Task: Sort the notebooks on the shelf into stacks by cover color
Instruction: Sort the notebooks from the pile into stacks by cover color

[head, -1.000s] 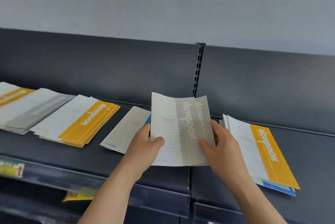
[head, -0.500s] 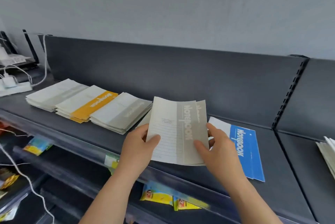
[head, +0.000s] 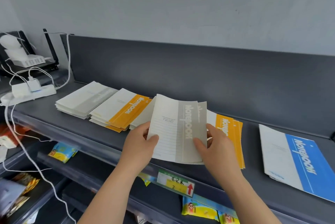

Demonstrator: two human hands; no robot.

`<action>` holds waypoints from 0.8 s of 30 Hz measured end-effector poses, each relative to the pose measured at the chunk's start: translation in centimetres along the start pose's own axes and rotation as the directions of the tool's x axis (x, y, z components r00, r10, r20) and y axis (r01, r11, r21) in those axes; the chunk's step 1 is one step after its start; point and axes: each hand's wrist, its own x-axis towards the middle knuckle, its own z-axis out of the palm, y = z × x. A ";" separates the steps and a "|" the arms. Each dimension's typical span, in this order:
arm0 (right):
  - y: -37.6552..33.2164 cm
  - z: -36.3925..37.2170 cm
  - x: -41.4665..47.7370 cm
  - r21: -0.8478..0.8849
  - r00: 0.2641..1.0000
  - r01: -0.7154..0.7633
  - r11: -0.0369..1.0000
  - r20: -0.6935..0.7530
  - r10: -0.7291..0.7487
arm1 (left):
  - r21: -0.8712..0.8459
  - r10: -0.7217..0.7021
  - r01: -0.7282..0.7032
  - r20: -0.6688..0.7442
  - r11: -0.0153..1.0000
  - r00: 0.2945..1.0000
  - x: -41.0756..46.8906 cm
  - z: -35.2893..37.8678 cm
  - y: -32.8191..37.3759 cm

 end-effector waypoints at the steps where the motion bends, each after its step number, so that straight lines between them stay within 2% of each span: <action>1: -0.3 0.5 0.6 -0.001 1.000 -0.004 1.000 0.003 0.004 | 0.010 0.011 -0.011 -0.010 1.000 1.000 0.7 -0.3 -0.2; 15: -1.7 5.9 7.4 -0.278 1.000 -0.023 0.960 -0.025 0.017 | 0.286 0.109 -0.094 -0.040 0.954 0.993 10.0 -2.6 -2.9; 21: -2.4 7.0 7.7 -0.467 0.999 -0.020 0.884 0.017 0.031 | 0.422 0.054 -0.068 0.046 0.904 0.998 12.1 -2.9 -5.1; 24: -2.6 7.5 7.5 -0.559 0.999 0.008 0.829 0.039 0.016 | 0.484 -0.004 -0.014 0.037 0.875 0.999 12.5 -3.1 -5.4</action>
